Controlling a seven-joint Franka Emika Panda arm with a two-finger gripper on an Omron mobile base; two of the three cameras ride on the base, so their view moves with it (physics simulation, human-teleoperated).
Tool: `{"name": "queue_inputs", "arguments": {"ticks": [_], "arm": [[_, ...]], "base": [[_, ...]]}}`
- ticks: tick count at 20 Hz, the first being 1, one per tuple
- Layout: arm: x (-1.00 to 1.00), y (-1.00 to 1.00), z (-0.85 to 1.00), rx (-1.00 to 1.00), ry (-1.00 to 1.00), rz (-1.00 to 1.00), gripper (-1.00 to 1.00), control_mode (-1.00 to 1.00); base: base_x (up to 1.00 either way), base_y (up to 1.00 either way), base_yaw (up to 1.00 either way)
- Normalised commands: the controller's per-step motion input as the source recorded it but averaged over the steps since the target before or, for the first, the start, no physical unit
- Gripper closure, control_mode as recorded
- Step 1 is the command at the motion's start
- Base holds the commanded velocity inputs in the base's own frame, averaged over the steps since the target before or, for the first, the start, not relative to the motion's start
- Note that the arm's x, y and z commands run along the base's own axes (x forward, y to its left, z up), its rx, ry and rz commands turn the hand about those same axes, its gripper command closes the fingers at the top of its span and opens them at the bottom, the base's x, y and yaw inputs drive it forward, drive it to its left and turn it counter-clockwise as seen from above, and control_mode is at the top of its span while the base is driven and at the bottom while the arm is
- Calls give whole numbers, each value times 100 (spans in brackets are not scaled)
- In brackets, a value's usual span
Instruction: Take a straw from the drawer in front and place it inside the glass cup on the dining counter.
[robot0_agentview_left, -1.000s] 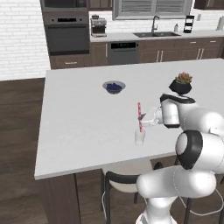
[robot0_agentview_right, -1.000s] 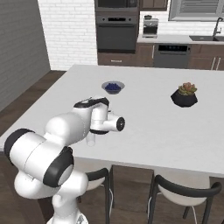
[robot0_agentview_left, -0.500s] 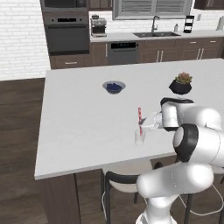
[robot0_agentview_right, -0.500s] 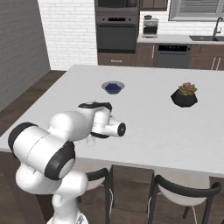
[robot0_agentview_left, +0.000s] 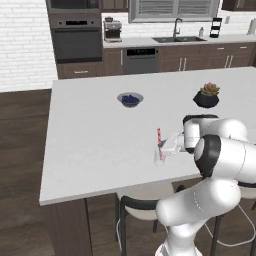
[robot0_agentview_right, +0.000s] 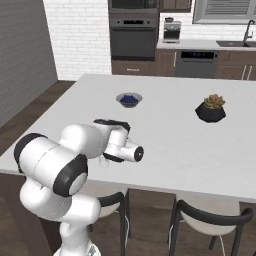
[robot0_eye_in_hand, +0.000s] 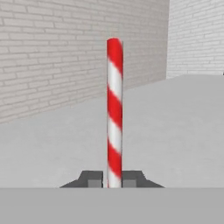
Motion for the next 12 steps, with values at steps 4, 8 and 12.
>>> {"name": "queue_inputs", "arguments": {"ticks": [4, 8, 12], "arm": [[0, 0, -13, 0, 0, 0, -100, -100], [0, 0, -1, 0, 0, 0, -100, -100], [0, 0, 8, 0, 0, 0, -100, -100]], "base": [[0, 0, 0], [0, 0, 0], [0, 0, 0]]}}
